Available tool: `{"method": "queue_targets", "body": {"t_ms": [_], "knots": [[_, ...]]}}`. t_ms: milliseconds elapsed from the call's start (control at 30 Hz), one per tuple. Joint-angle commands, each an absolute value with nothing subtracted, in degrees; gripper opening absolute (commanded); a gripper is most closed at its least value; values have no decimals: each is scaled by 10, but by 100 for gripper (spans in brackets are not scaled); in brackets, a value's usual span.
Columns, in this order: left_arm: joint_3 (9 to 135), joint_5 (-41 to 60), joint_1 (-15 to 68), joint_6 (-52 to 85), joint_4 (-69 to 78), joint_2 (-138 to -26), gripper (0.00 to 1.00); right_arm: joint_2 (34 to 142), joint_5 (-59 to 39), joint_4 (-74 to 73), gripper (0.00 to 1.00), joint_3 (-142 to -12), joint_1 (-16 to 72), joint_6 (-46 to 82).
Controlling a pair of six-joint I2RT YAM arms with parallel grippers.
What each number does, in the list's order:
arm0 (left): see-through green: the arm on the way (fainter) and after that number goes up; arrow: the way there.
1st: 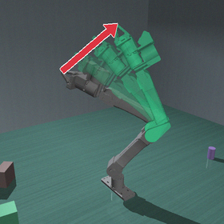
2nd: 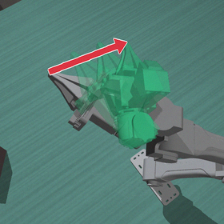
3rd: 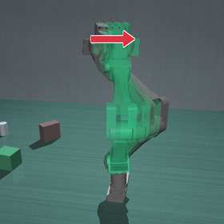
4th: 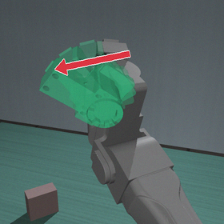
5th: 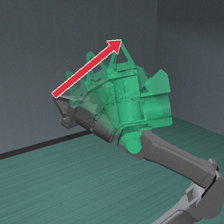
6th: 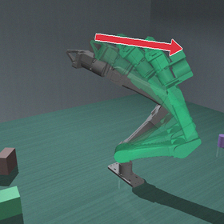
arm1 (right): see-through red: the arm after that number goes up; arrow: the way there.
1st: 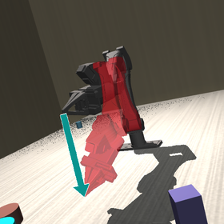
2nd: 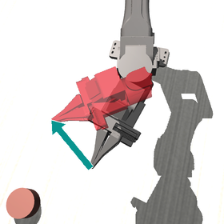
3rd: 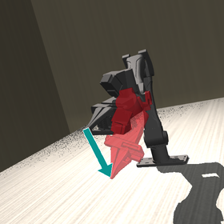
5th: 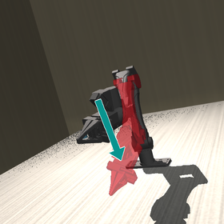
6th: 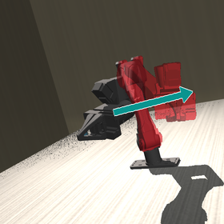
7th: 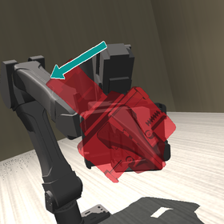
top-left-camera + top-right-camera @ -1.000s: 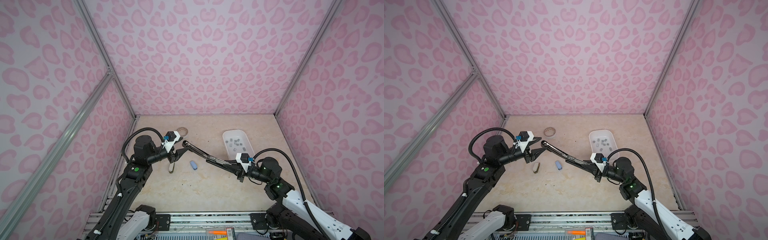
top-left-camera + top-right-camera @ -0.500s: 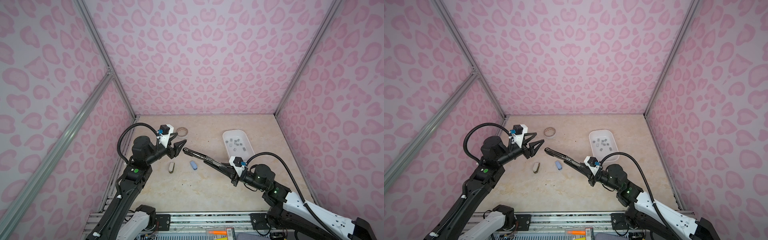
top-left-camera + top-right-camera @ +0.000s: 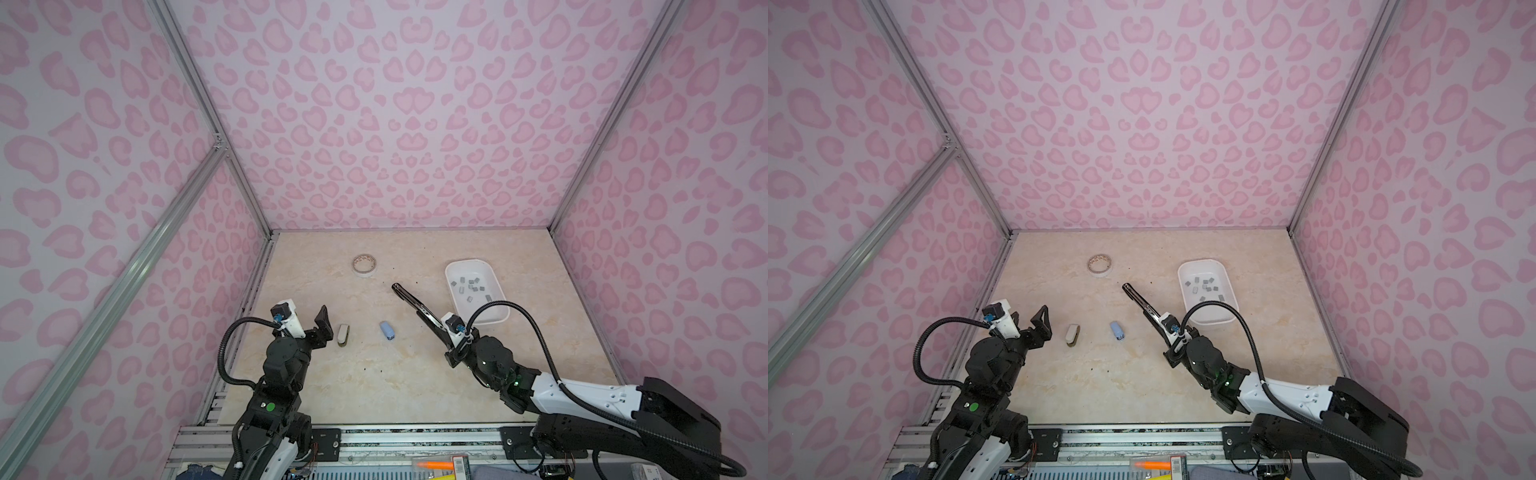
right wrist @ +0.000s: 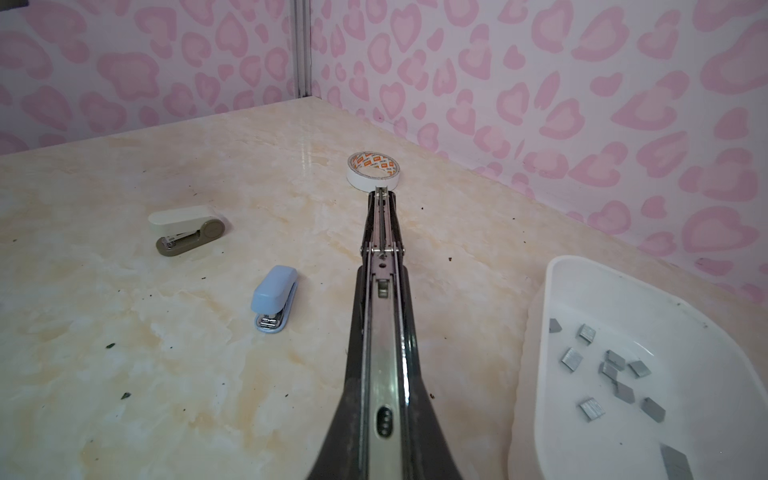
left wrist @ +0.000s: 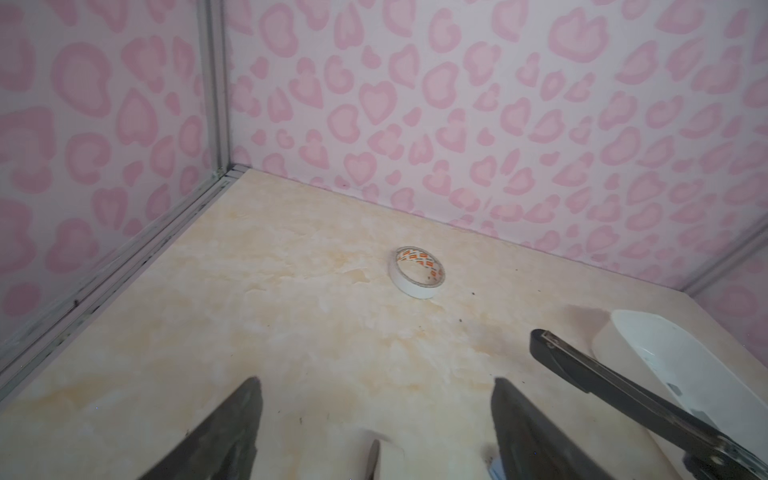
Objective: Load the staples into the stapler
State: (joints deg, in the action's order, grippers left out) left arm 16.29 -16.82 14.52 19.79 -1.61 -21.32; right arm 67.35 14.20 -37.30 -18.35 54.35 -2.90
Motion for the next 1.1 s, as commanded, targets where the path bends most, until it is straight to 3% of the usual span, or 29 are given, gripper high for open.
{"method": "queue_targets", "body": {"t_ms": [0,67,300,567,800,1067], "knots": [[128,-287,144,245,37,-216,92,732,242,-466,0,-213,553,-42],[118,-298,142,261,53,-242,94,758,286,-465,0,-227,555,-26],[139,-306,140,268,43,-340,87,857,335,-527,0,-239,550,12],[108,-280,140,261,62,-286,88,989,283,-565,0,-280,522,83],[75,-263,140,259,62,-208,88,1034,280,-616,0,-270,517,102],[59,-246,140,258,65,-169,89,1032,283,-631,32,-256,529,122]]}}
